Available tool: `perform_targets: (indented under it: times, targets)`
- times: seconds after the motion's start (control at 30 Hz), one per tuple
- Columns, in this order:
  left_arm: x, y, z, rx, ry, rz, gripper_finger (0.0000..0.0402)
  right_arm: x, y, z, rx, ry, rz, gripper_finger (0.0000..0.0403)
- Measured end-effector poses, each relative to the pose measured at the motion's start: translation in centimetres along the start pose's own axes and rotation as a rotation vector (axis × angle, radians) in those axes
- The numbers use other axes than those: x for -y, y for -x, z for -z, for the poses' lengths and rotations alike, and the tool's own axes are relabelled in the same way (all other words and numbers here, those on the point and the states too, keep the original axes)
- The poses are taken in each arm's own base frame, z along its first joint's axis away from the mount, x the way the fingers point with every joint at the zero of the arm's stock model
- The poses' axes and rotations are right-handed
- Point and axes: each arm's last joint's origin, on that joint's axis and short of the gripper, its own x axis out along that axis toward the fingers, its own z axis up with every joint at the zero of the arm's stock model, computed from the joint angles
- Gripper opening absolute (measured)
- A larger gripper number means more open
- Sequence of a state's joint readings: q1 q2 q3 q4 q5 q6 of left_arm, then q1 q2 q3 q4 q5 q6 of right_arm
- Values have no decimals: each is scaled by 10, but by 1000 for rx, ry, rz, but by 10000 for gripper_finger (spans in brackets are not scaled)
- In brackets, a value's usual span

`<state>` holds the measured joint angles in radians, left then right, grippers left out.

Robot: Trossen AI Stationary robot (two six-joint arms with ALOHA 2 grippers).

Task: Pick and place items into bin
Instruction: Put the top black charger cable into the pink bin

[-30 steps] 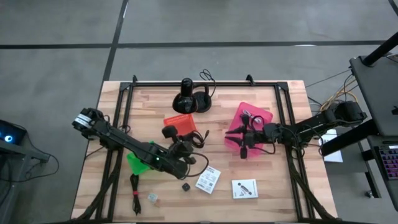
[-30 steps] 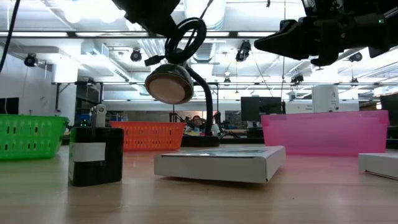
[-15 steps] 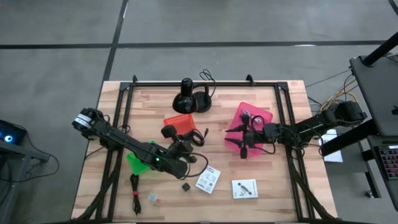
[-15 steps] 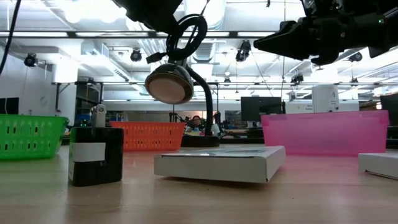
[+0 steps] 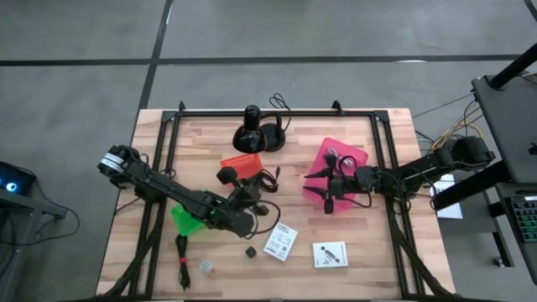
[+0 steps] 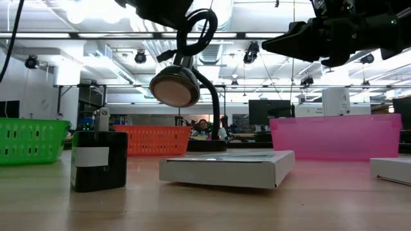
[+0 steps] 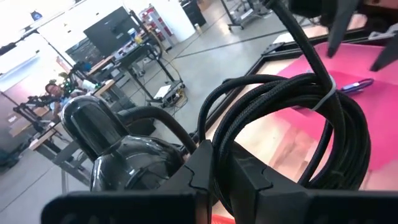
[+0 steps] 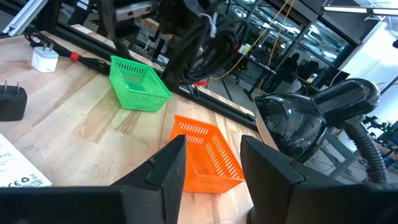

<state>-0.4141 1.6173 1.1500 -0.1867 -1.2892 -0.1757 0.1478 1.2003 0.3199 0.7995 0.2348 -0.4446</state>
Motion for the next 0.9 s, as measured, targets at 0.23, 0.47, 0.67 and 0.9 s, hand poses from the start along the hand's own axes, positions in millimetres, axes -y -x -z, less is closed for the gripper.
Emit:
perform_targets:
  times: [0.23, 0.47, 0.67, 0.9]
  targets:
    - [22, -17, 11, 30, -49, -18, 10, 0, 0, 0, 1, 0, -1, 135]
    - [42, -34, 7, 106, -118, -58, 10, 0, 0, -1, 9, -1, -5, 141]
    - [44, -42, 6, 126, -131, -80, 10, 0, 0, -1, 9, -1, -5, 141]
    - [41, -50, 6, 133, -86, -67, 10, 0, 0, -1, 10, -2, -5, 141]
